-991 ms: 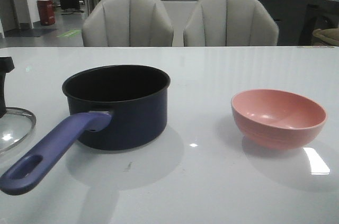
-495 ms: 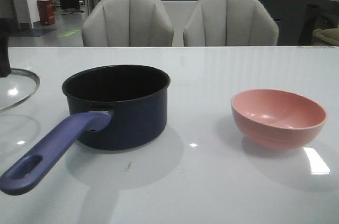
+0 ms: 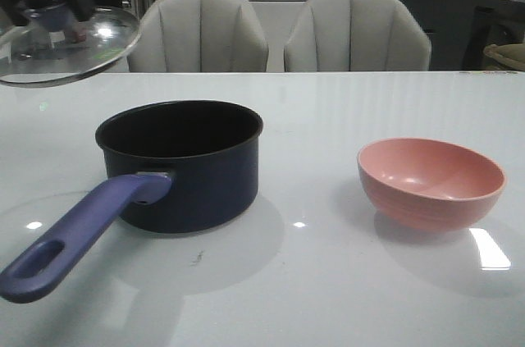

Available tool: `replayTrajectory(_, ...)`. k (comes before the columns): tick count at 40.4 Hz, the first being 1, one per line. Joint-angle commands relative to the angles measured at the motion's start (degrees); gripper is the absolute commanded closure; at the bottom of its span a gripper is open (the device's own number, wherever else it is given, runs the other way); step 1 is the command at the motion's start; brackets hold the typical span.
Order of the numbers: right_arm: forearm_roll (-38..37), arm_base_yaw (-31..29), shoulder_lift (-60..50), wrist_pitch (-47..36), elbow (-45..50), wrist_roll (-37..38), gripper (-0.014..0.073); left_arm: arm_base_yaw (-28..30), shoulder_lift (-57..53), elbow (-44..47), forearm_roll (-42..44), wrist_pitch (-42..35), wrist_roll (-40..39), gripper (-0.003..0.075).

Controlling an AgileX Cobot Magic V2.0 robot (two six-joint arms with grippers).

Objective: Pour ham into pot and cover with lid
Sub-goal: 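Lower the glass lid onto the saucepan and release the knob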

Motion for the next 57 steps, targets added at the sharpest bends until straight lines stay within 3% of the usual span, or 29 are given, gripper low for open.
replayTrajectory(1, 0.5, 0.0, 0.3, -4.5, -1.5, -0.7, 0.0449, -4.7, -2.5, -2.2, -1.5, -1.5, 0.4, 0.0388)
replayTrajectory(14, 0.5, 0.0, 0.3, -4.5, -1.5, -0.7, 0.0449, -13.9, 1.5, -2.3, -1.2, 0.0, 0.5, 0.0386)
replayTrajectory(22, 0.5, 0.0, 0.3, -4.5, -1.5, -0.7, 0.0449, -14.0, 3.0, -2.3, -1.2, 3.1, 0.5, 0.0386)
replayTrajectory(45, 0.5, 0.0, 0.3, -4.5, -1.5, -0.7, 0.0449, -14.2, 6.2, -2.3, -1.7, 0.8, 0.5, 0.0374)
replayTrajectory(48, 0.5, 0.0, 0.3, -4.5, -1.5, -0.7, 0.0449, -14.2, 6.2, -2.3, -1.7, 0.1, 0.5, 0.0321)
replayTrajectory(54, 0.5, 0.0, 0.3, -4.5, -1.5, -0.7, 0.0449, -14.2, 6.2, -2.3, -1.7, -0.4, 0.5, 0.0118)
replayTrajectory(57, 0.5, 0.0, 0.3, -4.5, -1.5, -0.7, 0.0449, -14.2, 6.2, -2.4, -1.4, -0.3, 0.5, 0.0069)
